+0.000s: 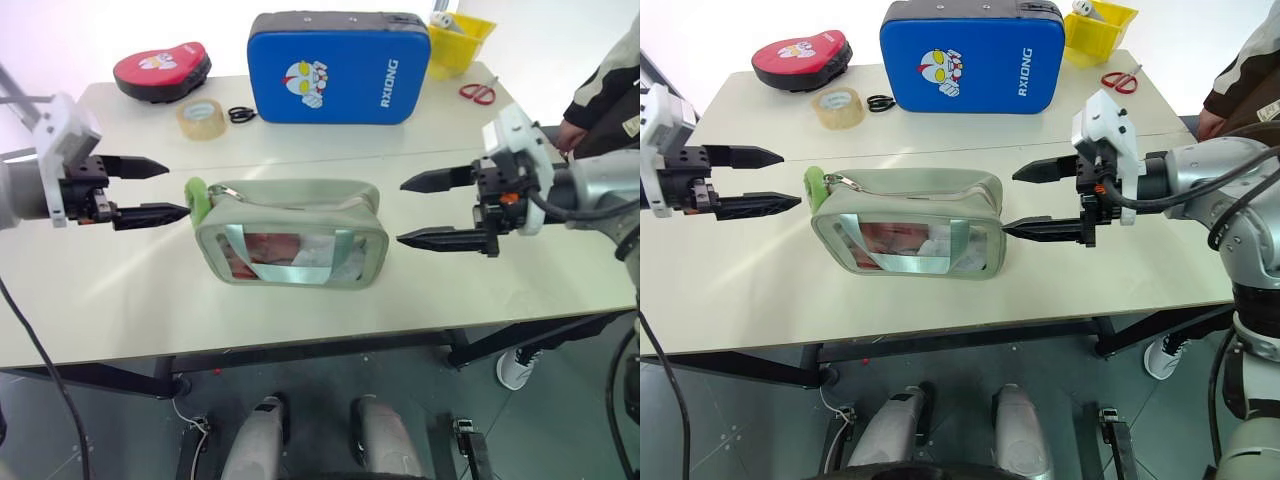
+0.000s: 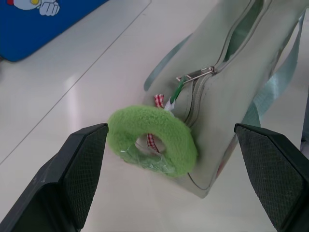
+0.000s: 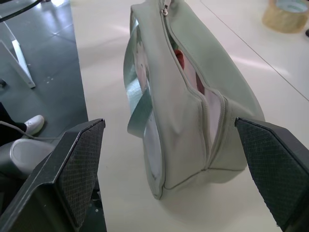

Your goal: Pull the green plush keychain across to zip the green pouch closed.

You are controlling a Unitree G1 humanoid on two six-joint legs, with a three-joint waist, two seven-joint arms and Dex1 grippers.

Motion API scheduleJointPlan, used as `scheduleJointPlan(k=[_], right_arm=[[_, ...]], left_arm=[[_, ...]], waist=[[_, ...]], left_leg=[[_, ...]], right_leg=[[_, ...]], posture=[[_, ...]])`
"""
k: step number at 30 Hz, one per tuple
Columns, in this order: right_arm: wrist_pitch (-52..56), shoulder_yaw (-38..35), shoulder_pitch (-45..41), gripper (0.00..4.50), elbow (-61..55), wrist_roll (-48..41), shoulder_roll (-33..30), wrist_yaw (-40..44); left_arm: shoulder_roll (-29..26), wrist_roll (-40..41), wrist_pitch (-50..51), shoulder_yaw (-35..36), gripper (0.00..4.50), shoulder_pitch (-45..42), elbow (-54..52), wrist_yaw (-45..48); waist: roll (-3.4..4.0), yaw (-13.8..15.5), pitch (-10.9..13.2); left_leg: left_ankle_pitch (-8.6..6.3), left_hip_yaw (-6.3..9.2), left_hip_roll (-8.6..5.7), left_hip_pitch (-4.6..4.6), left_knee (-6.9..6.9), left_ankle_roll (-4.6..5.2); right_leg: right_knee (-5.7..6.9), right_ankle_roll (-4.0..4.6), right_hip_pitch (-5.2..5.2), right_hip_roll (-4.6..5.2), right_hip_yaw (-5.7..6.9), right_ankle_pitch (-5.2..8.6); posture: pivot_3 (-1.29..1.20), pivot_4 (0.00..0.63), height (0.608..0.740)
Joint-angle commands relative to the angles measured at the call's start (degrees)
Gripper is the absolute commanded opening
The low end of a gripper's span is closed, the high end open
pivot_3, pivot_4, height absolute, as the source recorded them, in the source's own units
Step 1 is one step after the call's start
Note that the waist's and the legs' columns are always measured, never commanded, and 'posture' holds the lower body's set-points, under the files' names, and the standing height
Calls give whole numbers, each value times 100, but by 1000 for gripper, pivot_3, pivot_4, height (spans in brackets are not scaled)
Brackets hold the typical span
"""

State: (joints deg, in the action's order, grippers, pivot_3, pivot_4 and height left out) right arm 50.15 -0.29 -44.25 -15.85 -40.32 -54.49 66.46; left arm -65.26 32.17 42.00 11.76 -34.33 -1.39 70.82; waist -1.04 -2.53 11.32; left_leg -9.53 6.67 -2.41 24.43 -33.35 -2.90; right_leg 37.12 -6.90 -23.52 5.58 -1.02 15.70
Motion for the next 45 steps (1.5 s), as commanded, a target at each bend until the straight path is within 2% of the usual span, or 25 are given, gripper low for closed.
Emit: scheduleJointPlan(k=[1,10,17,20,27,31,37,45], right_arm=[[-175,131,-264,4500,-275,110,150,-90],[-462,782,-492,4500,-429,466,854,-289],[-1278,1268,-337,4500,100,1327,1079,-289],[-1614,1357,-402,3654,431,1671,1197,-367],[-1938,1352,-473,40,645,1986,1435,-330],[-2050,1308,-601,11,748,2104,1548,-356],[-2793,1184,-1288,11,1712,2653,1850,-705],[-3880,1350,-1407,11,2463,3100,1930,-417]], left_arm=[[-23,165,8,158,4465,-41,-281,-2],[329,456,38,-318,4465,-41,-1361,-33],[364,343,-90,-473,4465,-96,-1365,-7],[322,329,-101,-433,4500,-67,-1344,-7],[237,177,-180,-284,4500,-81,-1063,-157],[76,-97,-469,-188,4500,-144,-485,-217],[-139,-412,-884,-35,4500,-198,320,-251],[-151,-414,-924,59,4500,-81,312,-216]], waist=[[0,3,0],[-1,14,0],[-1,4,-1],[-1,6,-1],[-1,5,-1],[-1,-6,-1],[-1,-3,0],[-2,-1,0]], left_leg=[[0,0,0,0,0,0],[0,1,0,2,-11,0],[0,1,-7,0,-25,0],[0,1,-7,1,-30,0],[0,1,-6,1,-34,0],[0,2,-4,0,-38,0],[0,2,4,-1,-41,0],[0,2,4,3,-40,0]], right_leg=[[0,0,0,0,0,0],[3,-1,3,-1,0,-1],[10,5,7,-8,0,-4],[11,7,7,-10,0,-6],[13,6,8,-12,0,-6],[19,7,7,-17,0,-7],[20,17,5,-28,0,-13],[17,17,5,-28,-1,-13]], posture=[[0,150,740],[0,150,740],[0,150,740],[0,150,740],[0,150,740],[0,150,740],[0,150,740],[0,150,740]])
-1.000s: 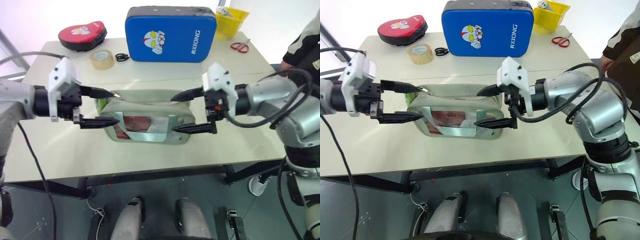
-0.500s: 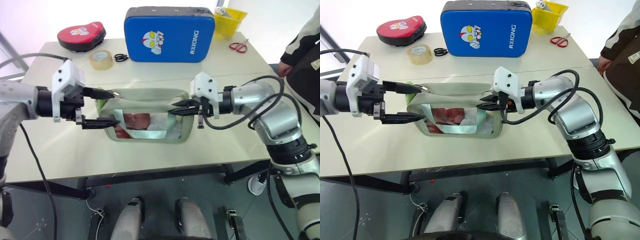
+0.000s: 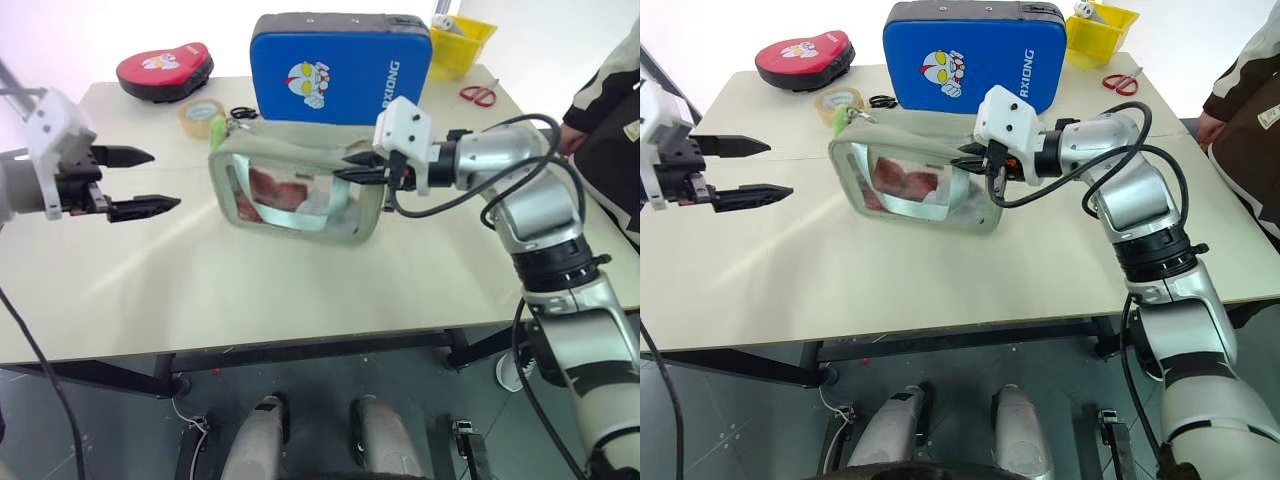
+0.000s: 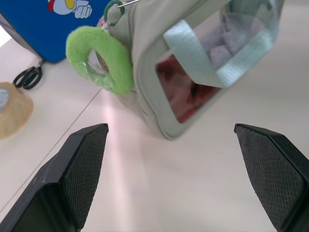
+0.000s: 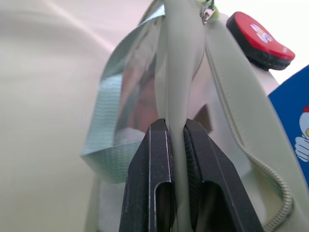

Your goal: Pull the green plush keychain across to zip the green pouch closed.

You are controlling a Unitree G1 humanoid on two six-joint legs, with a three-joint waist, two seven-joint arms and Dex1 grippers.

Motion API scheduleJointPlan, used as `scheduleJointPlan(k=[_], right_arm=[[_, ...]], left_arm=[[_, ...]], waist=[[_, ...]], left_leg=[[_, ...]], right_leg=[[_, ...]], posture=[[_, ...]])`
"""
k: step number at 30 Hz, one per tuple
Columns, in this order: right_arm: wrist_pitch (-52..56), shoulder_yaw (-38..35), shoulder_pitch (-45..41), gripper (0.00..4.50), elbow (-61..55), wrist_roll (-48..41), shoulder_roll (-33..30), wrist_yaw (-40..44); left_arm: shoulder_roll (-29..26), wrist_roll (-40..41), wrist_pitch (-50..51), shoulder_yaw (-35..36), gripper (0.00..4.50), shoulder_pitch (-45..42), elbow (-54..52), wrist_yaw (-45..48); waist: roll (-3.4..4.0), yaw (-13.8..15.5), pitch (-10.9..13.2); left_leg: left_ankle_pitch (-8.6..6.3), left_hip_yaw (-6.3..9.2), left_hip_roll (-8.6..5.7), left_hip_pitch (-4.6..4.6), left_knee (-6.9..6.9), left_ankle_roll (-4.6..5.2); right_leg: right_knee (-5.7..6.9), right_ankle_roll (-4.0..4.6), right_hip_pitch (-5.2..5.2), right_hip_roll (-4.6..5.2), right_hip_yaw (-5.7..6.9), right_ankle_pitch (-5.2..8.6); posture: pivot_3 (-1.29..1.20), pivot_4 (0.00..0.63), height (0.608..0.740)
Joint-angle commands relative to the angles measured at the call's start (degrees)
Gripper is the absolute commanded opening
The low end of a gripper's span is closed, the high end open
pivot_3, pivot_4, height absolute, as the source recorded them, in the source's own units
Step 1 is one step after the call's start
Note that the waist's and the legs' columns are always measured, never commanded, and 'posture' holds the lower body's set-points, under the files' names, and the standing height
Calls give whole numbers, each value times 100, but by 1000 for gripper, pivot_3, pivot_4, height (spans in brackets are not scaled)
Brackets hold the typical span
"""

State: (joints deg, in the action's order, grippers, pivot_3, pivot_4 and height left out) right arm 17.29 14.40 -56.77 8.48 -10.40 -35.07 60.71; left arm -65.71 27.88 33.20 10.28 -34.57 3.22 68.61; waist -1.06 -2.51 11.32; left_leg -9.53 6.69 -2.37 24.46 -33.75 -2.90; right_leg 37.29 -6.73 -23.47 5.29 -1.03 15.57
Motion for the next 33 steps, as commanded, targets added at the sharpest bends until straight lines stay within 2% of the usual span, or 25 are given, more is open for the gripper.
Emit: scheduleJointPlan(k=[1,13,23,26,33], right_arm=[[-759,-69,-140,11,96,164,-11,256],[-2230,-195,-16,11,768,9,-68,1431],[-2914,-266,-200,11,1815,259,182,1324],[-3105,-263,-239,11,2197,419,206,1189],[-3174,-287,-318,11,2359,427,283,1182]], left_arm=[[-106,15,-44,205,4500,-66,-140,7],[-101,78,67,274,4500,-196,30,-8],[-35,30,40,303,4500,-229,242,-133],[312,-43,77,274,4500,-333,445,-623],[1560,154,540,236,4500,-515,685,-1451]], waist=[[0,-4,0],[0,-13,0],[0,-24,0],[0,-5,0],[-1,-5,-1]], left_leg=[[0,0,0,0,0,0],[0,0,7,-2,-1,0],[0,0,12,-7,-2,0],[0,0,12,-10,-2,0],[0,3,12,-10,-17,-1]], right_leg=[[1,0,-1,-1,0,0],[5,0,0,-11,-2,0],[13,2,-1,-19,-6,-2],[15,2,0,-20,-8,-1],[26,-2,5,-23,-9,-4]], posture=[[0,150,740],[0,150,740],[0,150,740],[0,150,740],[0,150,740]])
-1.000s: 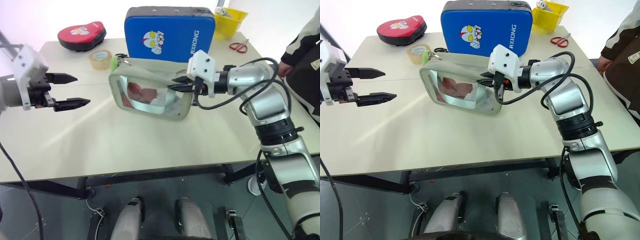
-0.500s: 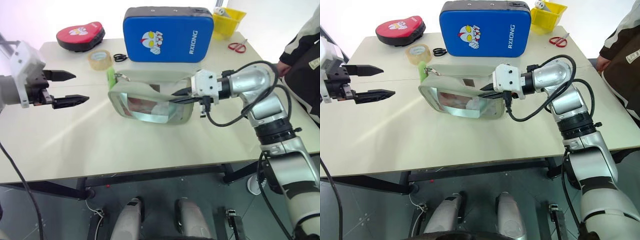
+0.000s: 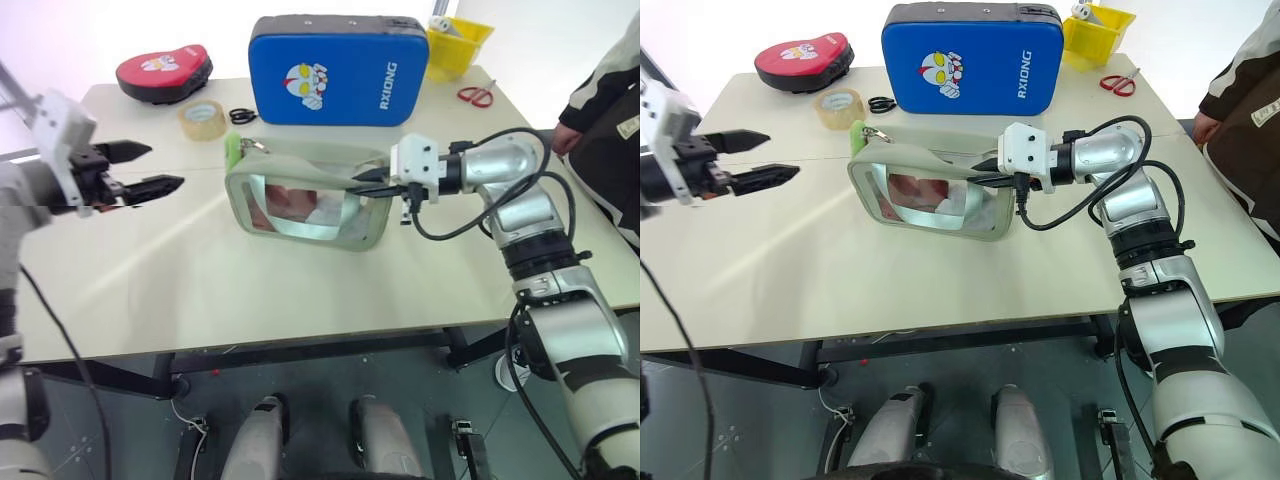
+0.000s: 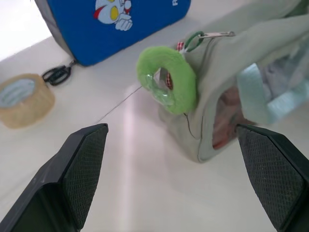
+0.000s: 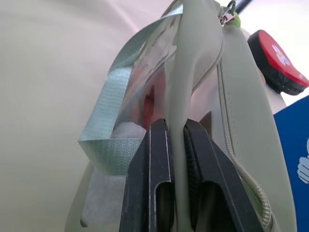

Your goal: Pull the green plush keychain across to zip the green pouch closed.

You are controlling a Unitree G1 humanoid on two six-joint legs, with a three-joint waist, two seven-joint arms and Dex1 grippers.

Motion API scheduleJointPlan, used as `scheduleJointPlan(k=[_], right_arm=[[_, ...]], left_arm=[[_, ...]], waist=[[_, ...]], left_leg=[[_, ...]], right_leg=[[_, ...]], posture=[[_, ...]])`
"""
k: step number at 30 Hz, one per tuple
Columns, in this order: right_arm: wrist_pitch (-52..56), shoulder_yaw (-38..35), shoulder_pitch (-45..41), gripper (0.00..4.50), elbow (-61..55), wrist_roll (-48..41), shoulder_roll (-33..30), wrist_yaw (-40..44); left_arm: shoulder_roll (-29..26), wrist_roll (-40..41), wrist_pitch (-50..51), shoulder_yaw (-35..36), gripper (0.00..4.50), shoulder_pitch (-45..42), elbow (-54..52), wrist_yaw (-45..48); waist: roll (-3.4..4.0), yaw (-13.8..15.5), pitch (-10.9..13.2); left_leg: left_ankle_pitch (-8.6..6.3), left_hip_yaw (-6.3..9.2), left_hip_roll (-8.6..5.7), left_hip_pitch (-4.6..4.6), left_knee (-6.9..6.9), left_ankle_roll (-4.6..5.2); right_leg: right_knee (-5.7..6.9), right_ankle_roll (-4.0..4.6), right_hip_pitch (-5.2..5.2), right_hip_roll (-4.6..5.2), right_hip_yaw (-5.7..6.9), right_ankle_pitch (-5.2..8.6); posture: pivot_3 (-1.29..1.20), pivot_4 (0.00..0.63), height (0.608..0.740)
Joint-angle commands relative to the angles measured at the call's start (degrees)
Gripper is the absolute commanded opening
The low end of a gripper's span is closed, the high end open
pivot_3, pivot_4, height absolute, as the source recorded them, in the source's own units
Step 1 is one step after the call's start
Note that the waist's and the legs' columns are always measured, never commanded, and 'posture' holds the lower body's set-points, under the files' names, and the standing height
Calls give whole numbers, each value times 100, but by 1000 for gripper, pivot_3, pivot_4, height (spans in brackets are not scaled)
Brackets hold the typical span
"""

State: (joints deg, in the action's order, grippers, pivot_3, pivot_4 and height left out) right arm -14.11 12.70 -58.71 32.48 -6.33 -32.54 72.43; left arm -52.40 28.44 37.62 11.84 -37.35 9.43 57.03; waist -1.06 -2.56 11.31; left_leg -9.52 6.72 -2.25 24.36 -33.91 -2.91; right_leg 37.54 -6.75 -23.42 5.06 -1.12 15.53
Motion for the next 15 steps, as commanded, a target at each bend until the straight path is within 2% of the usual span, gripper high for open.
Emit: scheduleJointPlan(k=[1,7,12,13,15], right_arm=[[-33,-114,-112,11,-70,19,29,16],[103,-129,-14,11,-270,-20,12,14],[266,-155,71,11,-492,-71,8,-9],[288,-159,80,0,-520,-73,11,-18],[340,-169,98,0,-578,-82,10,-28]], left_arm=[[413,81,105,52,4500,-318,165,-383],[1016,-65,35,-78,4500,-864,865,-638],[1248,-157,24,-221,4500,-1185,1363,-583],[1270,-219,-8,-266,4078,-1243,1483,-570],[1314,-324,-95,-344,3612,-1318,1690,-496]], waist=[[0,1,0],[-1,-5,-1],[-1,-5,-1],[-1,-7,-1],[-1,-6,-1]], left_leg=[[0,1,0,0,0,0],[0,1,-2,-1,-2,0],[0,1,-2,-1,-3,-1],[1,1,-2,-1,-3,-1],[1,2,-2,-2,-3,-1]], right_leg=[[0,-1,0,0,0,-1],[5,-4,-2,-1,-2,-5],[7,-5,-2,0,-2,-6],[7,-5,-2,-1,-2,-6],[9,-5,-2,-1,-2,-6]], posture=[[0,150,740],[0,150,740],[0,150,740],[0,150,740],[0,150,740]])
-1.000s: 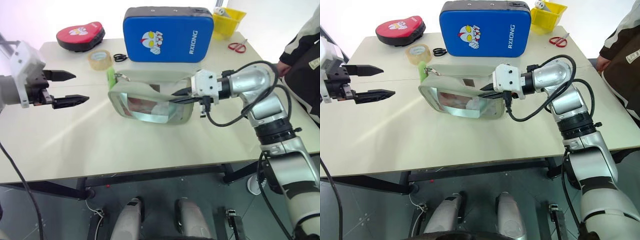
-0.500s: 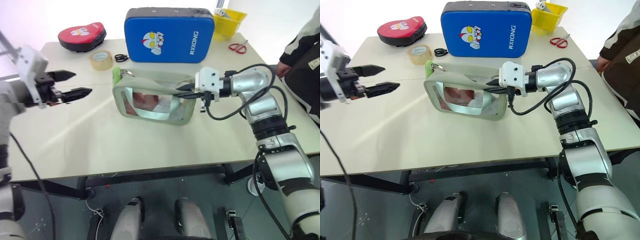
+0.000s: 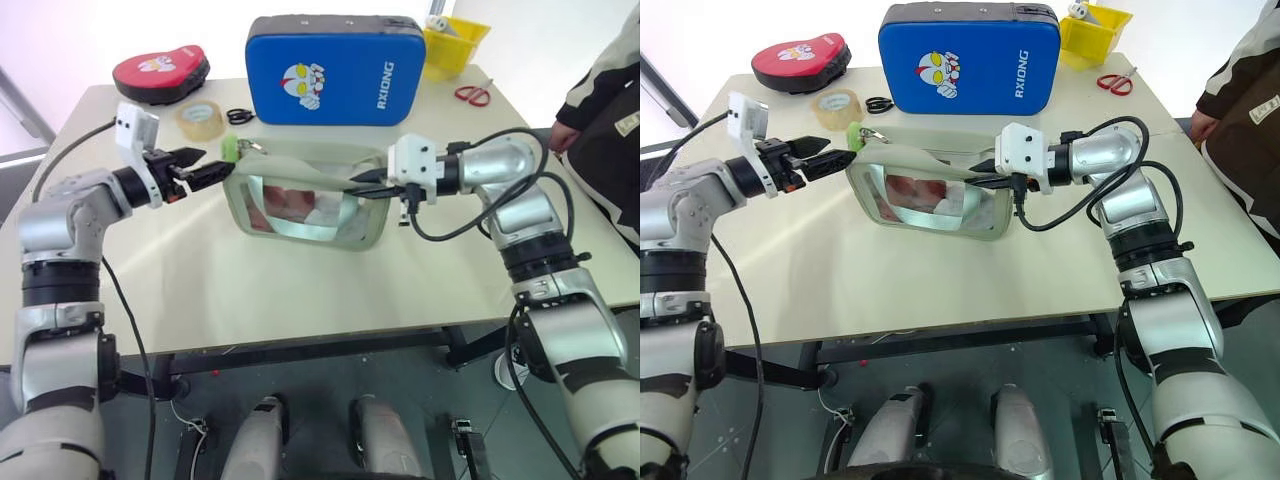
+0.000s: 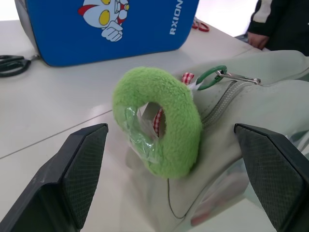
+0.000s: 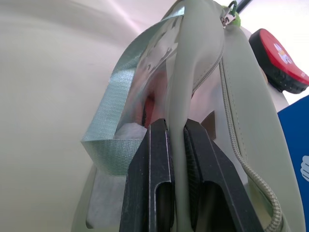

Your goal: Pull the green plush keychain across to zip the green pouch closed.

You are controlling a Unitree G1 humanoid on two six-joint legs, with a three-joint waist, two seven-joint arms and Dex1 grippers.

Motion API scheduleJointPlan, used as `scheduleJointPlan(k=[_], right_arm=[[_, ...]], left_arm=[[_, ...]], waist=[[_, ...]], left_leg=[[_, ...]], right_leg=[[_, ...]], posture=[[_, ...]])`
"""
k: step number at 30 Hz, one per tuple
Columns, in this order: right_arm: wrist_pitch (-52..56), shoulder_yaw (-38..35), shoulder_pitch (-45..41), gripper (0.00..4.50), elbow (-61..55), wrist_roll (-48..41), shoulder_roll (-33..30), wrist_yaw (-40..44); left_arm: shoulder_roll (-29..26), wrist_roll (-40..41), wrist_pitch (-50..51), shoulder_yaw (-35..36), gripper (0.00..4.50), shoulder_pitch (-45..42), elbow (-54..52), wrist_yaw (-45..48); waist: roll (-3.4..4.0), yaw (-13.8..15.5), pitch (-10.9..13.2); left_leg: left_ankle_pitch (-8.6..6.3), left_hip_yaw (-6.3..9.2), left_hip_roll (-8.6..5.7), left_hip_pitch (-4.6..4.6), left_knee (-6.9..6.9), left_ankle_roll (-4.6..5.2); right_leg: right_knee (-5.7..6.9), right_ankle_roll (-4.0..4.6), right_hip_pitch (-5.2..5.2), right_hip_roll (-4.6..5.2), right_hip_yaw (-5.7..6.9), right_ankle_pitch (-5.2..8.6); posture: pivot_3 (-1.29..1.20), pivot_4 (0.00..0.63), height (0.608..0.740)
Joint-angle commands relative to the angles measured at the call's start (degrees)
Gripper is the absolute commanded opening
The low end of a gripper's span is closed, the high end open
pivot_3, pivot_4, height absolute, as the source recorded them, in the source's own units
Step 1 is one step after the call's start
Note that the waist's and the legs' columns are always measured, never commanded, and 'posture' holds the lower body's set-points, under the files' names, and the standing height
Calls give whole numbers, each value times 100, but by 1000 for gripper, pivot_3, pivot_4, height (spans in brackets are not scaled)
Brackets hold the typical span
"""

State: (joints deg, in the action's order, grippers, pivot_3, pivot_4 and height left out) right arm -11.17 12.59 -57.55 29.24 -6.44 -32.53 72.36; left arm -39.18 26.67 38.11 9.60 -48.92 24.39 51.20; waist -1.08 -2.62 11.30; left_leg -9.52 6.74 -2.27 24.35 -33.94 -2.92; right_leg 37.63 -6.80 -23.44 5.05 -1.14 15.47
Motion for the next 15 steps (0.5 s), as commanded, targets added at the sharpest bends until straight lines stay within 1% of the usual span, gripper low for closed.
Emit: scheduleJointPlan(k=[1,5,6,7,8,15], right_arm=[[63,-162,-10,0,-278,-73,8,-24],[113,-174,6,0,-341,-75,8,-35],[117,-178,7,0,-352,-77,7,-37],[125,-181,6,0,-365,-78,8,-40],[140,-187,6,0,-379,-84,8,-43],[176,-243,10,0,-421,-76,-24,-86]], left_arm=[[20,-213,-212,-160,3095,-197,304,100],[175,-347,-374,-265,1211,-342,584,183],[217,-375,-419,-290,632,-372,594,205],[248,-386,-437,-299,144,-407,593,218],[261,-395,-450,-302,35,-440,578,230],[164,-240,-434,24,35,-735,445,145]], waist=[[0,-1,0],[0,-3,0],[0,-4,0],[0,-3,0],[0,-2,0],[0,0,0]], left_leg=[[0,0,0,0,0,0],[0,0,0,0,0,0],[0,0,0,0,0,0],[0,0,0,0,0,0],[0,0,0,0,0,0],[0,0,0,1,-1,0]], right_leg=[[0,0,0,0,0,0],[0,0,0,0,-1,0],[0,0,0,0,0,0],[0,0,-1,0,0,0],[0,0,0,0,0,-1],[0,-1,0,0,0,-1]], posture=[[0,150,740],[0,150,740],[0,150,740],[0,150,740],[0,150,740],[0,150,740]])
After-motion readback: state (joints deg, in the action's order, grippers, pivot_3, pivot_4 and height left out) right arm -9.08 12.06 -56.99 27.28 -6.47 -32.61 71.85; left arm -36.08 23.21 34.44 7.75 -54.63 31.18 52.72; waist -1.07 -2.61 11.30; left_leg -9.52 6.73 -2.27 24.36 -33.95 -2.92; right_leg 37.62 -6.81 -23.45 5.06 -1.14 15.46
